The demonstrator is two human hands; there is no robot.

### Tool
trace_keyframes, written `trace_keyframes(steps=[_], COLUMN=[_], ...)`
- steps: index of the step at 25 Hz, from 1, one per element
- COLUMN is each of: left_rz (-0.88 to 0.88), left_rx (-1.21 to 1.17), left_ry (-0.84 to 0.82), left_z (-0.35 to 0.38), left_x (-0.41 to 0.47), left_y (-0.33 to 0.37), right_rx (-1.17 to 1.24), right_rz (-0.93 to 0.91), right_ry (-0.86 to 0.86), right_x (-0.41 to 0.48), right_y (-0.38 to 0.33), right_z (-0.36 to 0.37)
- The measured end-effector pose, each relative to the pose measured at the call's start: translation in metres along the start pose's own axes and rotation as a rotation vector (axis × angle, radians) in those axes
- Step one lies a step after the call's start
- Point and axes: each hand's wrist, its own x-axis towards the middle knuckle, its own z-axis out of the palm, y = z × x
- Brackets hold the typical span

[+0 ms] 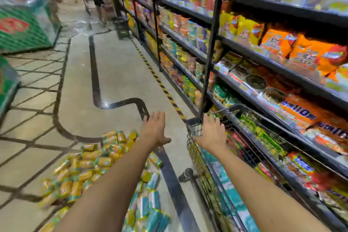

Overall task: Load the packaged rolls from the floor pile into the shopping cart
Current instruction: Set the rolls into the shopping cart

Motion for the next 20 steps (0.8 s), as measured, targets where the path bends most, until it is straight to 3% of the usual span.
trace_keyframes(steps=[3,11,15,20], left_rz=[-0.186,-0.526,-0.696,-0.824], left_rx=[-0.055,-0.247,-0.387,-0.553], left_ry=[0.004,-0.156,-0.225,-0.323], left_z=[0.016,0.130,0.222,0.366], left_x=[-0.047,-0.171,-0.210,-0.233], left_y=[-0.067,-0.193,-0.225,-0.214], right_rx=[-0.014,-0.119,-0.242,-0.516], right_rz=[-0.155,-0.428,-0.512,-0.686], right_ry=[-0.004,-0.278,-0.378,-0.554], right_x=[-0.010,-0.041,-0.049,-0.049], right_y=[-0.059,-0.195,-0.230,-0.223], right_z=[0.008,0.120,0.209,0.347])
